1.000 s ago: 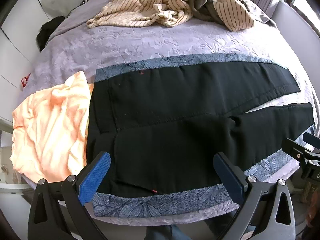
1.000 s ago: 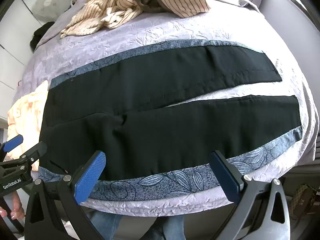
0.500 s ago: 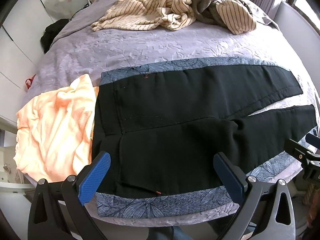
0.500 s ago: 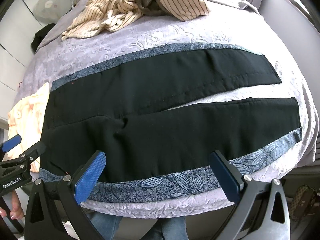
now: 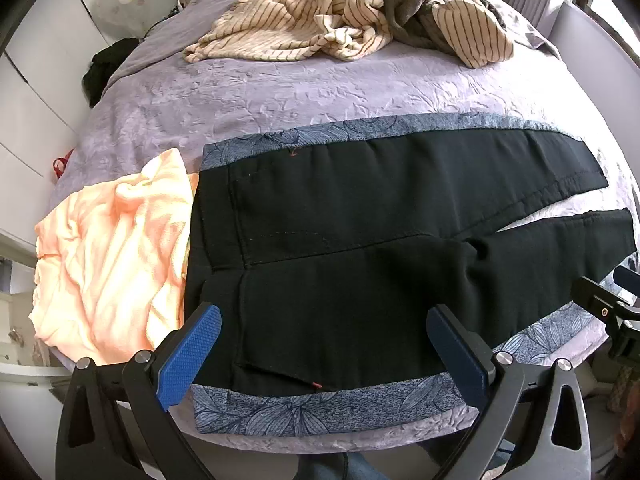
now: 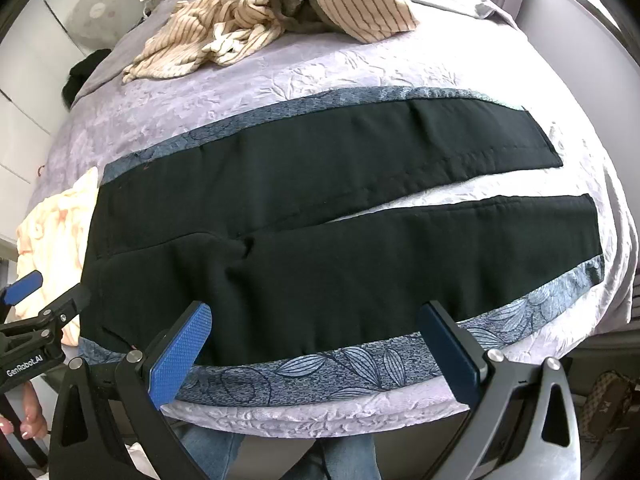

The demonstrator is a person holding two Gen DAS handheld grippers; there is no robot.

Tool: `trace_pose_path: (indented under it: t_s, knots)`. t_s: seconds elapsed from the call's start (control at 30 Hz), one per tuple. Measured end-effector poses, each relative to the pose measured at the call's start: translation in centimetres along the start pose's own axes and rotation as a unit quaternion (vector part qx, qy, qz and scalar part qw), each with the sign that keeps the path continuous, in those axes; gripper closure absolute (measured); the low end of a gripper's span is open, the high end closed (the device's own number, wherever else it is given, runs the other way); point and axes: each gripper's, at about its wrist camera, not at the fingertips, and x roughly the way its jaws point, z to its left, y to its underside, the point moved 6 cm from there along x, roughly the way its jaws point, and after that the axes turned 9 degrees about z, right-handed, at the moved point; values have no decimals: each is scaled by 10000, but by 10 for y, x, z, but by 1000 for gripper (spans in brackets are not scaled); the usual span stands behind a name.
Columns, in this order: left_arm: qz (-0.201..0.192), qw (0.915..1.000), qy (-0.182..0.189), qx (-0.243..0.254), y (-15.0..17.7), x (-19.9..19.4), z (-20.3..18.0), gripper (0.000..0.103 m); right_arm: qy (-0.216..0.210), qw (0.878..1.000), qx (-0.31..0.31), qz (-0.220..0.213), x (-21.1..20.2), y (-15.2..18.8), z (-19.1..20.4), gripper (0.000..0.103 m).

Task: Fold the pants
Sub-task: 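Move both tools over the black trousers toward the patterned waistband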

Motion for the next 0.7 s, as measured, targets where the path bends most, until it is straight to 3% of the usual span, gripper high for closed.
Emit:
trace_pose_path:
  t_s: [0.37, 0.7]
  knots:
    - [39, 9997, -211, -109, 6, 0, -10, 0, -191, 9998, 4, -12, 8, -1, -14, 0]
    - [68, 9971, -499, -575, 25, -4, -27, 0, -270, 9992, -285, 34, 9, 2, -45, 0]
